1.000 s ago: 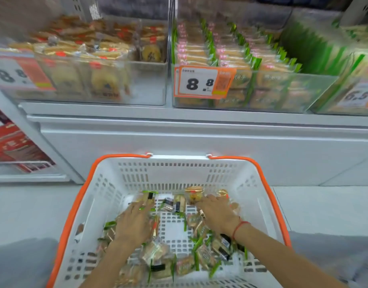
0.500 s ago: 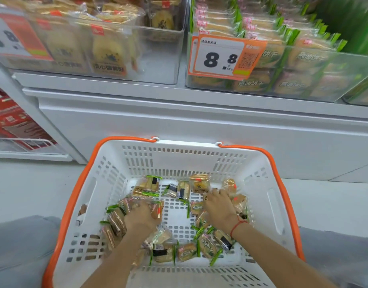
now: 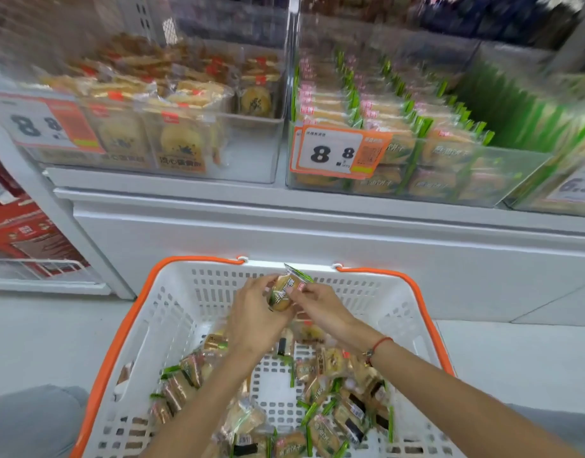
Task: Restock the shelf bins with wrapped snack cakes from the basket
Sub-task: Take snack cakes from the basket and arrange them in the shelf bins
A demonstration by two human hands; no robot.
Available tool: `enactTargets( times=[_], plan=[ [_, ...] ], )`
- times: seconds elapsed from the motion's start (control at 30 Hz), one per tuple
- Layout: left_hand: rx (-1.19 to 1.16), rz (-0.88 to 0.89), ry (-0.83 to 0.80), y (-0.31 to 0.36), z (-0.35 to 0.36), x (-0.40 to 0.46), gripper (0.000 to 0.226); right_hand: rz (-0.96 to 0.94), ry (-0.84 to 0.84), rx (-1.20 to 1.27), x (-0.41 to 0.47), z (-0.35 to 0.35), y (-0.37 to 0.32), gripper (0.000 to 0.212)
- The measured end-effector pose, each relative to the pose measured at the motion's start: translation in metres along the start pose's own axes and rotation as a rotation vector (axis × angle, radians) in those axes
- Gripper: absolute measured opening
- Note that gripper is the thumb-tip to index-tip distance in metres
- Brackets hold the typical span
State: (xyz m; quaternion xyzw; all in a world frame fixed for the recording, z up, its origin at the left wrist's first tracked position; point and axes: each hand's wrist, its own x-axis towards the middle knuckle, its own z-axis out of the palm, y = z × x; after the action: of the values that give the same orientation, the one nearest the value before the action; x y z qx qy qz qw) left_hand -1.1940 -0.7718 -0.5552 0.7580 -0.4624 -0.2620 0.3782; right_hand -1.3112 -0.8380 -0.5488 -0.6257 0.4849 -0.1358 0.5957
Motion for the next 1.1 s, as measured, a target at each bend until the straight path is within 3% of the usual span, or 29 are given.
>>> enactTargets(
  times=[0.1, 0.2, 0.27, 0.43, 0.53, 0.63, 0.7, 0.83, 0.9, 1.0, 1.1],
  plan=[
    [-0.156, -0.013, -0.155, 0.028, -0.019, 0.006, 0.05, -0.054, 0.035, 0.002, -0.007, -0.029, -0.026, 0.032],
    [-0.343, 0.036, -0.181, 0.06, -0.033, 0.008, 0.028, -0.111, 0.105, 0.046, -0.019, -0.053, -0.056, 0.027],
    [-0.368, 0.132, -0.06, 0.079, -0.041, 0.012, 0.025, -0.16, 0.124, 0.048, -0.027, -0.066, -0.072, 0.022],
    [-0.328, 0.414, 0.441, 0.145, -0.086, 0.046, 0.015, -0.355, 0.133, 0.039, -0.055, -0.112, -0.129, 0.021],
    [-0.228, 0.551, 0.574, 0.189, -0.11, 0.074, 0.019, -0.423, 0.226, 0.029, -0.056, -0.149, -0.157, 0.027],
    [0.013, 0.443, 0.511, 0.217, -0.117, 0.11, 0.039, -0.434, 0.34, 0.001, -0.043, -0.186, -0.178, 0.022],
    [0.162, 0.34, 0.433, 0.23, -0.117, 0.13, 0.051, -0.426, 0.397, 0.03, -0.028, -0.214, -0.191, 0.031],
    [0.179, 0.239, 0.377, 0.235, -0.109, 0.151, 0.046, -0.33, 0.551, 0.059, -0.007, -0.257, -0.217, 0.036],
    [0.17, 0.24, 0.41, 0.232, -0.106, 0.154, 0.039, -0.3, 0.624, -0.05, -0.001, -0.279, -0.221, 0.017],
    [0.265, 0.25, 0.44, 0.233, -0.106, 0.154, 0.032, -0.324, 0.713, -0.487, 0.01, -0.307, -0.221, 0.045],
    [0.29, 0.241, 0.432, 0.232, -0.104, 0.155, 0.031, -0.348, 0.701, -0.848, 0.021, -0.313, -0.222, 0.036]
  ],
)
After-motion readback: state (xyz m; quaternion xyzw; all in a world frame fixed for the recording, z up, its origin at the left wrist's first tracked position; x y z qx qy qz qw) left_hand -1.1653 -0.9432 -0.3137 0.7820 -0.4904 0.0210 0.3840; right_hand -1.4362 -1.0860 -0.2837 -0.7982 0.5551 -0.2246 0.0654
